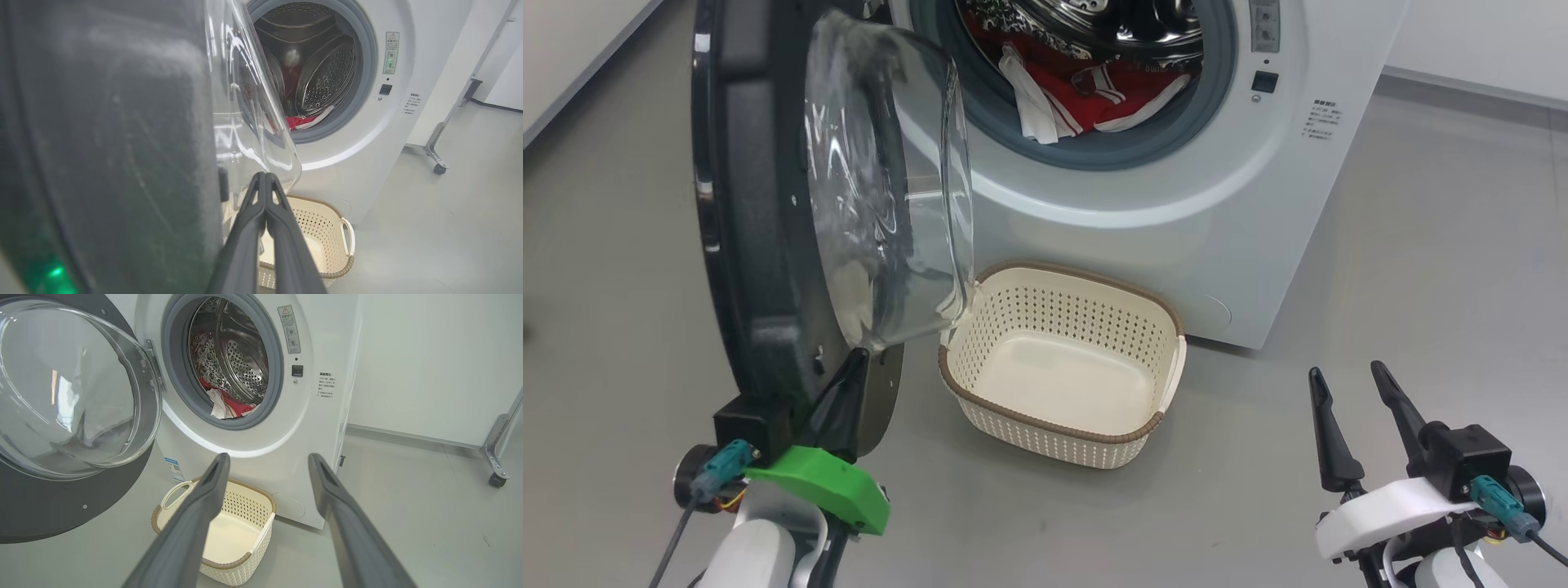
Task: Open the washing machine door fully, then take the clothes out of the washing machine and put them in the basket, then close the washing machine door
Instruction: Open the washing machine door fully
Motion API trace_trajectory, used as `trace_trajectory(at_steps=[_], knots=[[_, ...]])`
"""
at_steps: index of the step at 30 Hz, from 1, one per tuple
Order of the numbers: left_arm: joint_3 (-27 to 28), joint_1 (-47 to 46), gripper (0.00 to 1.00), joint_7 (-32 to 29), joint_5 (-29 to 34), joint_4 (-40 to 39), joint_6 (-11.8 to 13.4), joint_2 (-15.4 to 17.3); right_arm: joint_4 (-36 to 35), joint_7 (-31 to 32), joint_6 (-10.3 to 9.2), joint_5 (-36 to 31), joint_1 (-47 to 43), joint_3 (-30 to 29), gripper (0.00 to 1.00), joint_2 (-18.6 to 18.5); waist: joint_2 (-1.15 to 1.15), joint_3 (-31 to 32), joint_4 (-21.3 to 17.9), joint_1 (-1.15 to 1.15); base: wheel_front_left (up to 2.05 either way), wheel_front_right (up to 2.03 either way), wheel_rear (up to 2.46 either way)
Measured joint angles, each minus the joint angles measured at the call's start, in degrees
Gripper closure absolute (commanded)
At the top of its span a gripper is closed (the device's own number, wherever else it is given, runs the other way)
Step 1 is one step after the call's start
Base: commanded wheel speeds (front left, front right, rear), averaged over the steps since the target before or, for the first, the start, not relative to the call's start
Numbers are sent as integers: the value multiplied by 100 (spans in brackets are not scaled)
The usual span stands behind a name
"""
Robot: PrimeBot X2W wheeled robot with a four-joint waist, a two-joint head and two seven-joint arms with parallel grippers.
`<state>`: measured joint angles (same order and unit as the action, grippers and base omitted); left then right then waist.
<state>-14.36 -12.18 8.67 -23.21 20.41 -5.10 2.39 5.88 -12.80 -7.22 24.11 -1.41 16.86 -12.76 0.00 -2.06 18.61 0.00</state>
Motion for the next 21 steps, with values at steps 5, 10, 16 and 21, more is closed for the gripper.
trace_trajectory(at_steps=[5, 10, 16, 21], knots=[[259, 17, 100, 79, -67, 19, 87, 94, -38, 49, 0, -10, 3, 23, 0, -9, 0, -128, 73, 0, 0, 0, 0], [542, 21, 100, 158, -280, 45, 166, 186, -103, 141, 0, -69, 15, 43, 0, -51, 0, -286, 126, 0, 0, 0, 0], [971, 21, 100, 257, -480, 79, 255, 302, -175, 248, 0, -160, 49, 52, 0, -125, 0, -497, 166, 0, 0, 0, 0], [1380, 13, 100, 313, -704, 115, 381, 415, -271, 368, 0, -269, 155, 58, 0, -204, 0, -724, 190, 0, 0, 0, 0]])
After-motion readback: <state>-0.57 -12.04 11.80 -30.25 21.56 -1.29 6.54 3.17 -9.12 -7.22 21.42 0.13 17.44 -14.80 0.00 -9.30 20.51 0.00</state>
